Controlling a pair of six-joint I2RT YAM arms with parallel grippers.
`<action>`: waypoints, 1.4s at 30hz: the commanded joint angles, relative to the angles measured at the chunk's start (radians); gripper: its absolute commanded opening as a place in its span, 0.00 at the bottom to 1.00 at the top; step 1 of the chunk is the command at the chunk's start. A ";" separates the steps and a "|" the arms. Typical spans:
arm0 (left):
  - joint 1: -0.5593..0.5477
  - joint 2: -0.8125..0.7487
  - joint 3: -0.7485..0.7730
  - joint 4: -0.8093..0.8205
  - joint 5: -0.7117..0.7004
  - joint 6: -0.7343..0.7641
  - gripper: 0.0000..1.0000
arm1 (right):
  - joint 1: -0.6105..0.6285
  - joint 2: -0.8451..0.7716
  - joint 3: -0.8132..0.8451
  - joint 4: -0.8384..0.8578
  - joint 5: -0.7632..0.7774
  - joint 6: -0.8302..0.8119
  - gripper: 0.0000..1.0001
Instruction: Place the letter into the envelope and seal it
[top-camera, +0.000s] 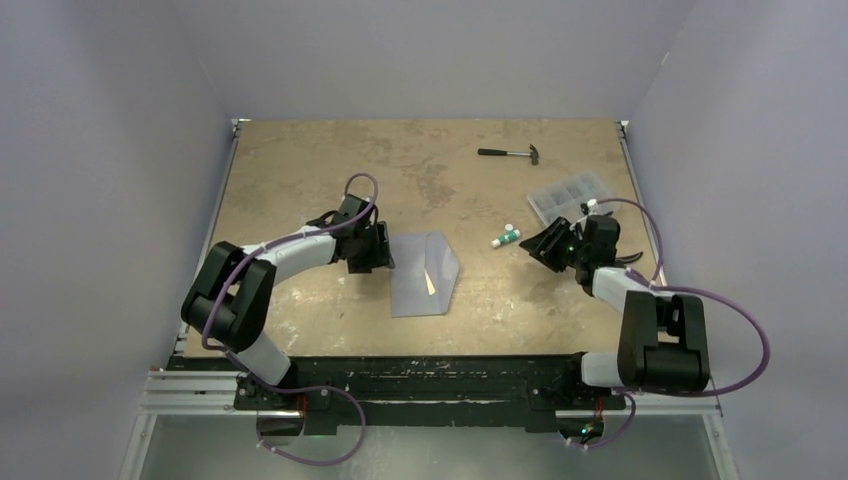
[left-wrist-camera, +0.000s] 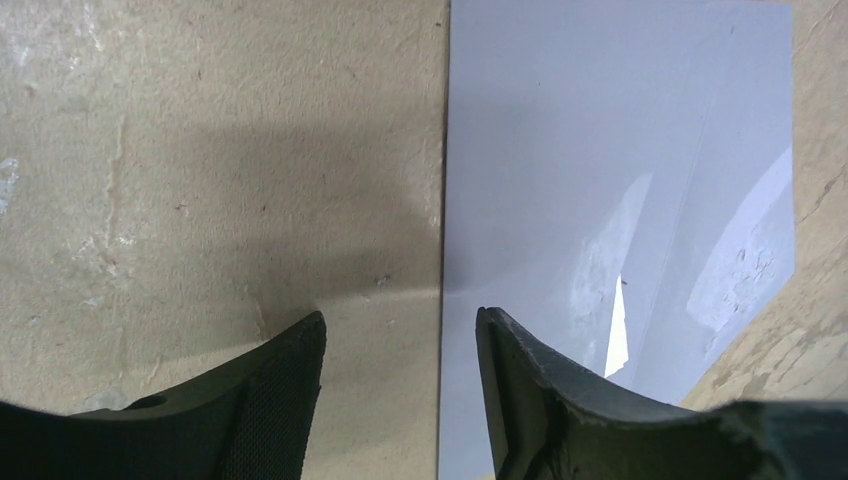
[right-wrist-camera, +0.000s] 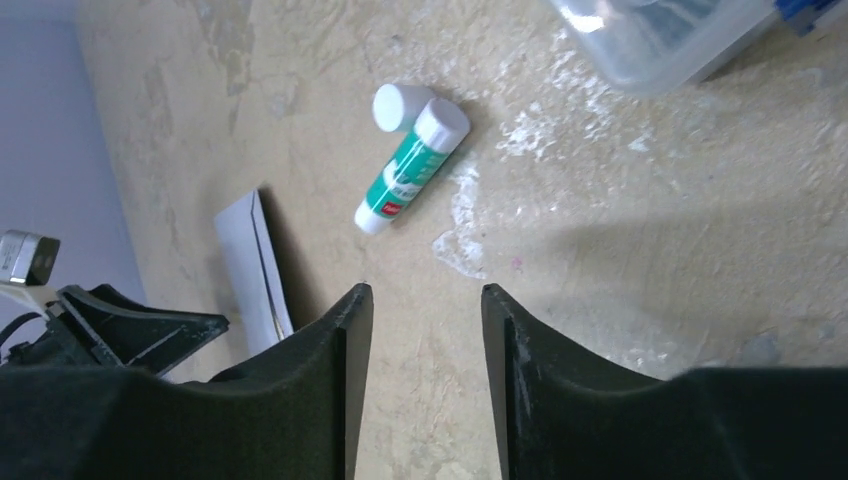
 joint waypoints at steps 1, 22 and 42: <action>0.004 -0.018 -0.048 0.020 0.053 -0.030 0.53 | 0.051 -0.070 -0.056 -0.023 -0.025 -0.045 0.42; -0.090 0.095 -0.096 0.086 0.055 -0.107 0.37 | 0.400 0.273 -0.017 0.301 -0.103 -0.002 0.29; -0.130 0.172 -0.062 0.143 0.108 -0.133 0.21 | 0.554 0.268 0.100 0.217 -0.021 -0.116 0.24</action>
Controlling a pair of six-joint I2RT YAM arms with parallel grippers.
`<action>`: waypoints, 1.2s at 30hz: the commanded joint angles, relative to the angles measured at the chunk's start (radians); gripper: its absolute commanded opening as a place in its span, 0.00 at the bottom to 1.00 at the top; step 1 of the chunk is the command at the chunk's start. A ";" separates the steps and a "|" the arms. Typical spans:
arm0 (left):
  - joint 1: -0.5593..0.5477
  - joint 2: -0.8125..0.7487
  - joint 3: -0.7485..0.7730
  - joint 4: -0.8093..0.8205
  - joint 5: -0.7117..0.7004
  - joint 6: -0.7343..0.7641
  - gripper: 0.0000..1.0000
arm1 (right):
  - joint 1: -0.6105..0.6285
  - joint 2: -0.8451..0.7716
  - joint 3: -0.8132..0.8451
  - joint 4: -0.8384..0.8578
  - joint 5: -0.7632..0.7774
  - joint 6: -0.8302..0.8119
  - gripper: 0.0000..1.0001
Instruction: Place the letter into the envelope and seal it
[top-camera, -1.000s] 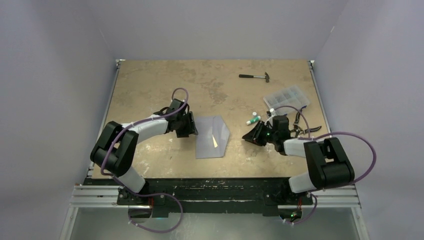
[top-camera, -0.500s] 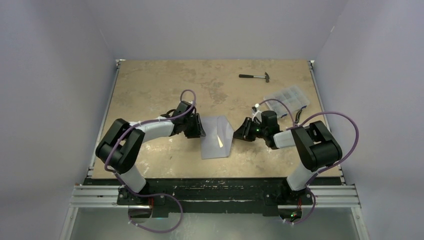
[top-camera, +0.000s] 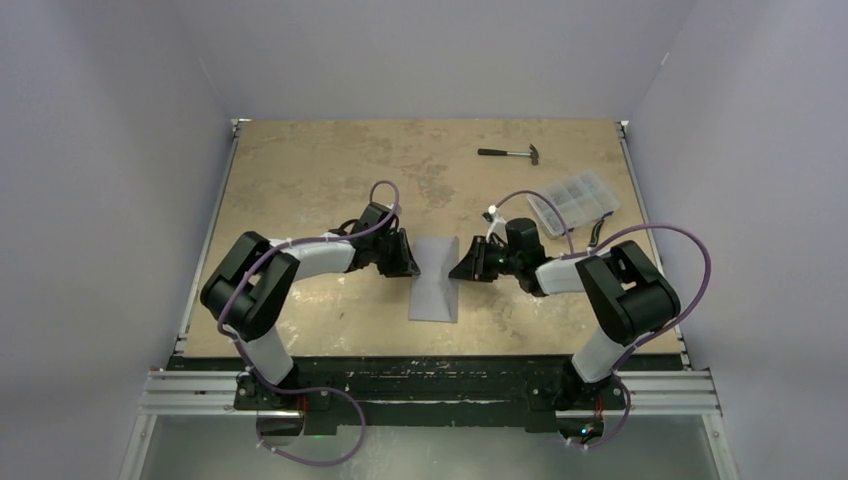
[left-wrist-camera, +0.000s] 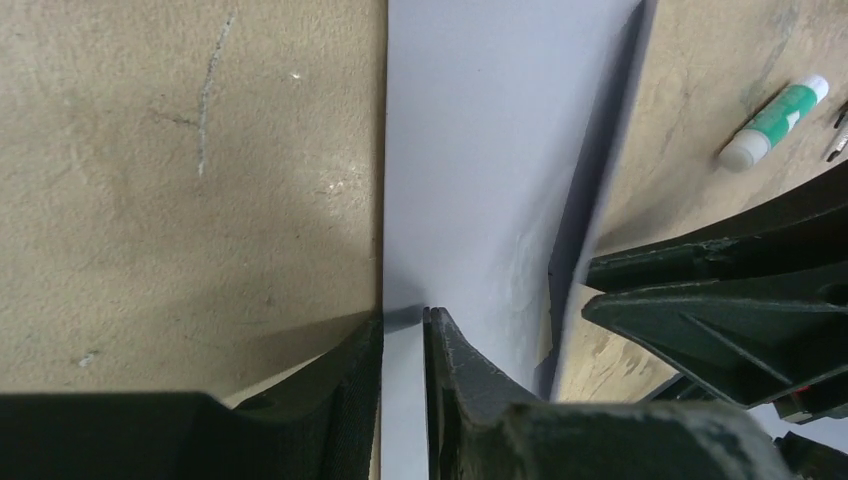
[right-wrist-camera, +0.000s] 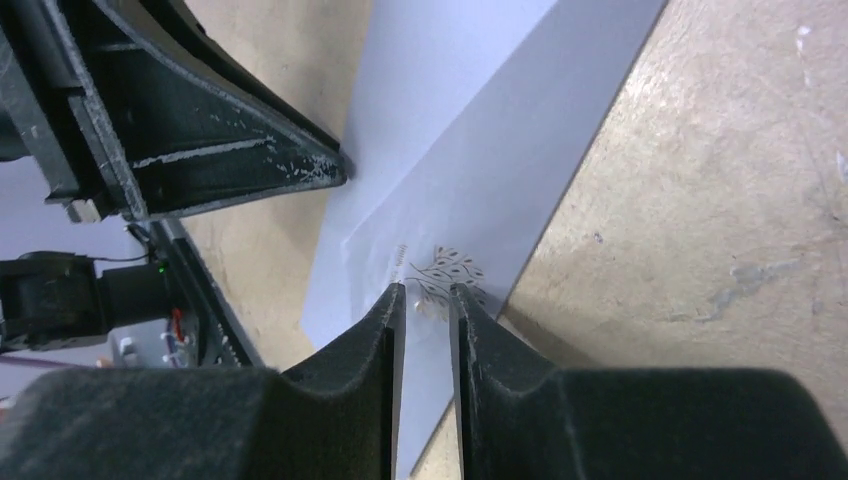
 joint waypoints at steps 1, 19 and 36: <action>-0.013 0.080 -0.029 -0.105 -0.041 0.014 0.21 | 0.048 0.002 0.069 -0.092 0.147 -0.053 0.24; -0.011 0.107 0.007 -0.122 -0.063 0.033 0.20 | 0.368 0.115 0.219 -0.463 0.821 -0.121 0.17; 0.012 0.105 -0.002 -0.113 -0.073 0.071 0.20 | 0.191 -0.269 0.313 -1.360 0.908 0.540 0.71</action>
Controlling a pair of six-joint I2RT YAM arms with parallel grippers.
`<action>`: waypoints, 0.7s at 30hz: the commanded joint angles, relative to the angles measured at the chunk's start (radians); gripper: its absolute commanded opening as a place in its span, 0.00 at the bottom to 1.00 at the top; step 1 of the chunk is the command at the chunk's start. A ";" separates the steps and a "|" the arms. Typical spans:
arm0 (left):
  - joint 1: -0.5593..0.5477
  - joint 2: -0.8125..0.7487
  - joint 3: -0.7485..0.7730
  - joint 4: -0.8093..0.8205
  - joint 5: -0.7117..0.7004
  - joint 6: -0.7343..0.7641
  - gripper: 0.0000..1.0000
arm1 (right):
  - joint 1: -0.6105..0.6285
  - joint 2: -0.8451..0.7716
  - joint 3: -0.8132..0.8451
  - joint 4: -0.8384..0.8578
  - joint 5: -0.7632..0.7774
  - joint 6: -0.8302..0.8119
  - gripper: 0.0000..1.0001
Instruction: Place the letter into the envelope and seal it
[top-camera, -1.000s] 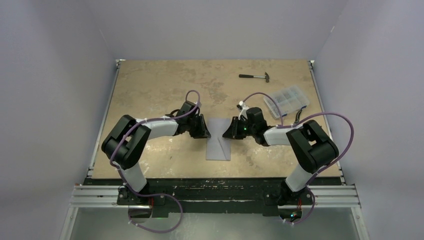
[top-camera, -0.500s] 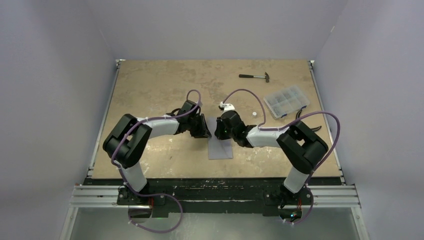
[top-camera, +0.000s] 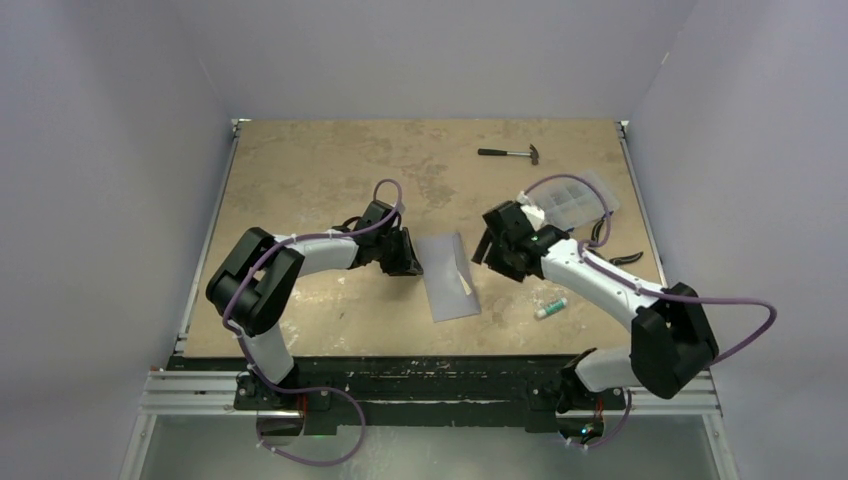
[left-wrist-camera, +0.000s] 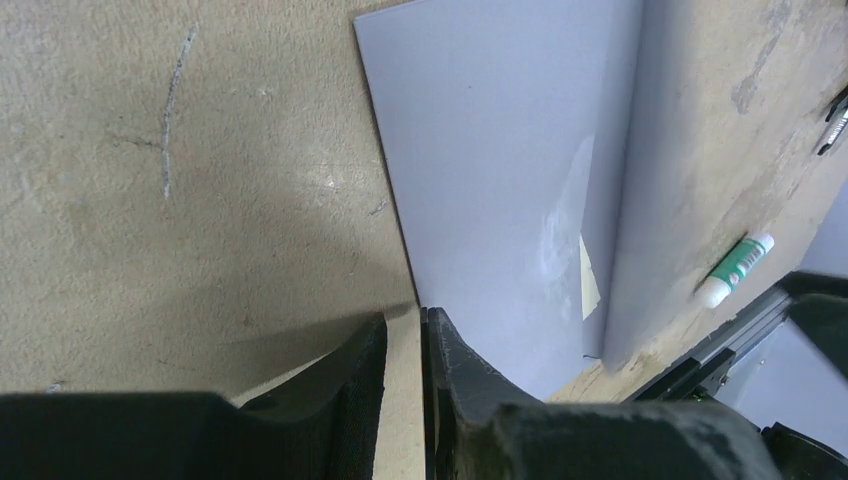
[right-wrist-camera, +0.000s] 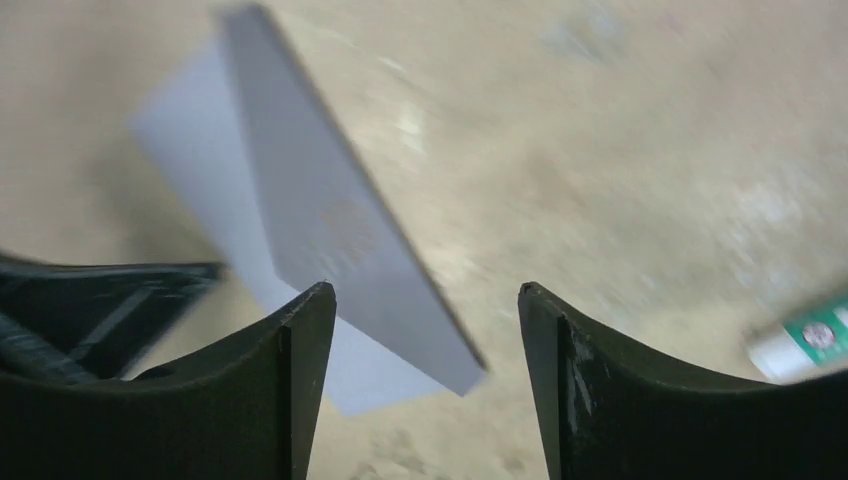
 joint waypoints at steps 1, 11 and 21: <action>0.007 0.064 -0.040 -0.105 -0.108 0.076 0.20 | -0.035 0.004 -0.107 -0.383 0.014 0.303 0.71; 0.019 0.060 -0.066 -0.072 -0.091 0.083 0.20 | -0.208 0.030 -0.103 -0.538 0.095 0.468 0.87; 0.035 0.038 -0.081 -0.075 -0.081 0.092 0.20 | -0.290 -0.029 -0.045 -0.480 0.186 0.348 0.88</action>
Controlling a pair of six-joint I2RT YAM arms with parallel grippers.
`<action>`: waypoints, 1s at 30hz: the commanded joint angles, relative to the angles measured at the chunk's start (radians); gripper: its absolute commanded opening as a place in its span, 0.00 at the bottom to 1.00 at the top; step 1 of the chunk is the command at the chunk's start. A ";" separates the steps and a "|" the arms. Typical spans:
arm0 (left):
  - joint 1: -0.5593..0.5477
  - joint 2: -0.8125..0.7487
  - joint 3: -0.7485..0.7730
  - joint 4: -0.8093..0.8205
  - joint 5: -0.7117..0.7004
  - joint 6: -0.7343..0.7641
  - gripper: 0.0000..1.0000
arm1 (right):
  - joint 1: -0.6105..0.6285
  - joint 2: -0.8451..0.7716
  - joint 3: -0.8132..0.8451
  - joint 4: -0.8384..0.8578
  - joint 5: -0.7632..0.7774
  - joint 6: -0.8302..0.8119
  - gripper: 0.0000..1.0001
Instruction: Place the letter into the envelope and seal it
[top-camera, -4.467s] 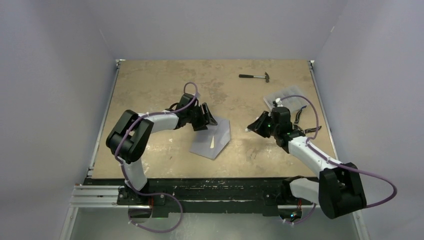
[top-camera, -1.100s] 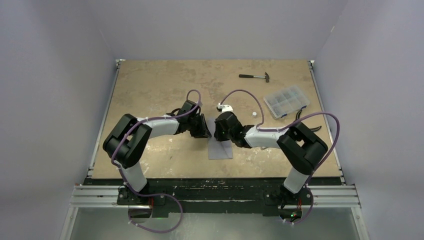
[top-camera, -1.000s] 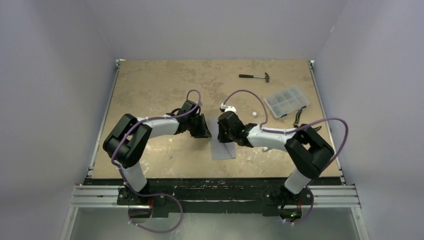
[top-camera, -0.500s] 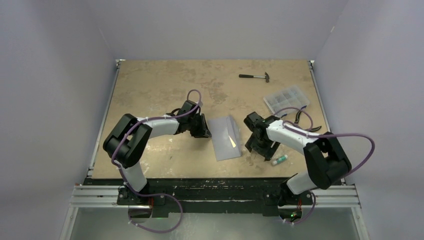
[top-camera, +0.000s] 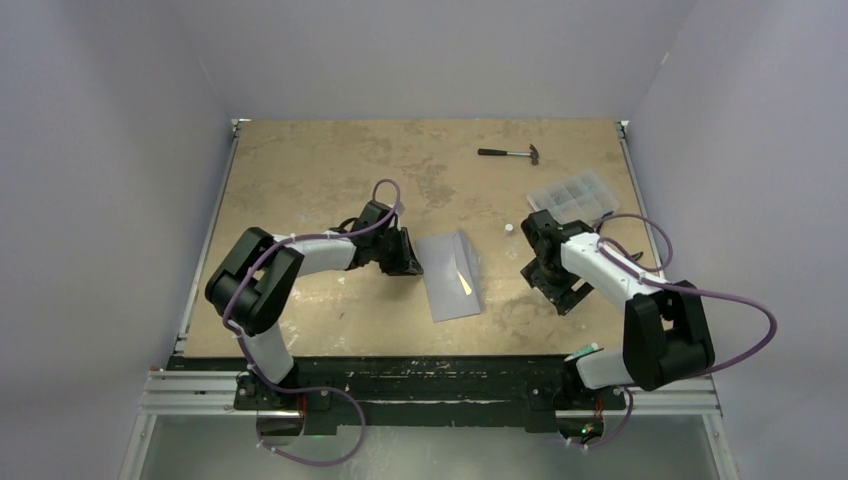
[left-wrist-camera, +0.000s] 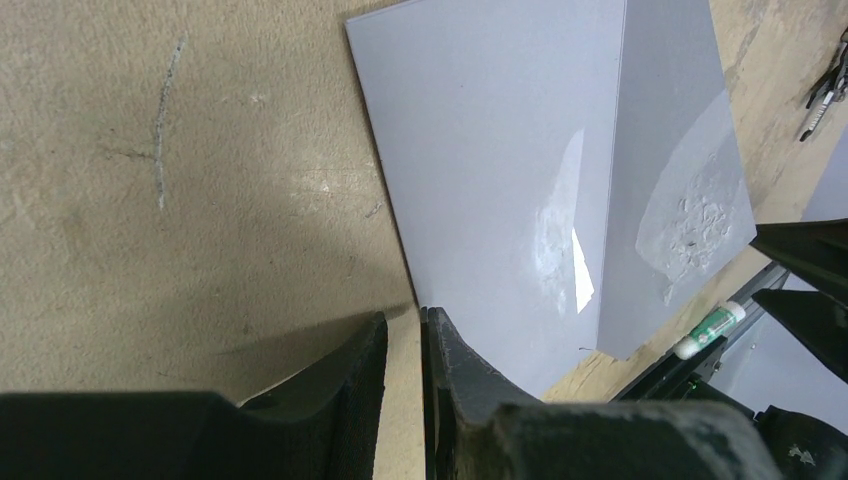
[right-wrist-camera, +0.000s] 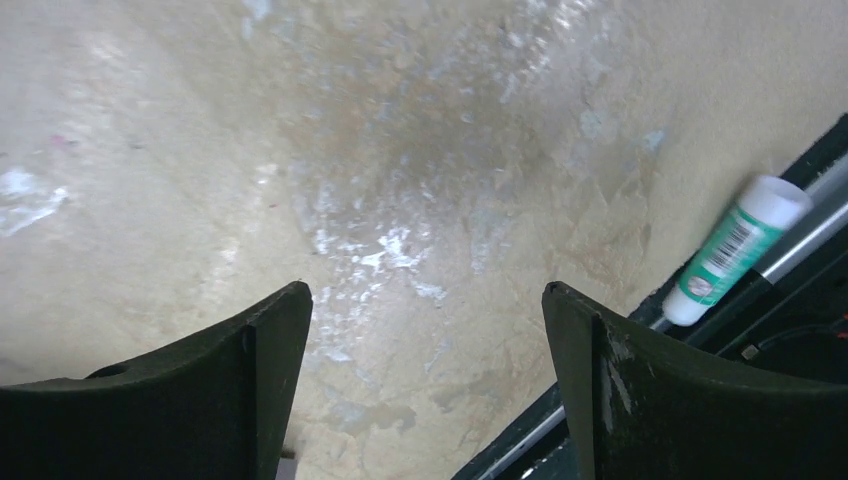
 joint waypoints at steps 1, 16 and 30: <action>0.018 0.036 -0.056 -0.124 -0.122 0.070 0.20 | 0.000 -0.040 0.051 0.039 0.057 -0.065 0.88; 0.018 0.043 -0.059 -0.114 -0.082 0.071 0.20 | 0.001 -0.205 -0.116 0.643 -0.486 -0.499 0.55; 0.018 0.076 -0.041 -0.118 -0.058 0.045 0.19 | 0.144 0.064 -0.050 0.788 -0.629 -0.557 0.32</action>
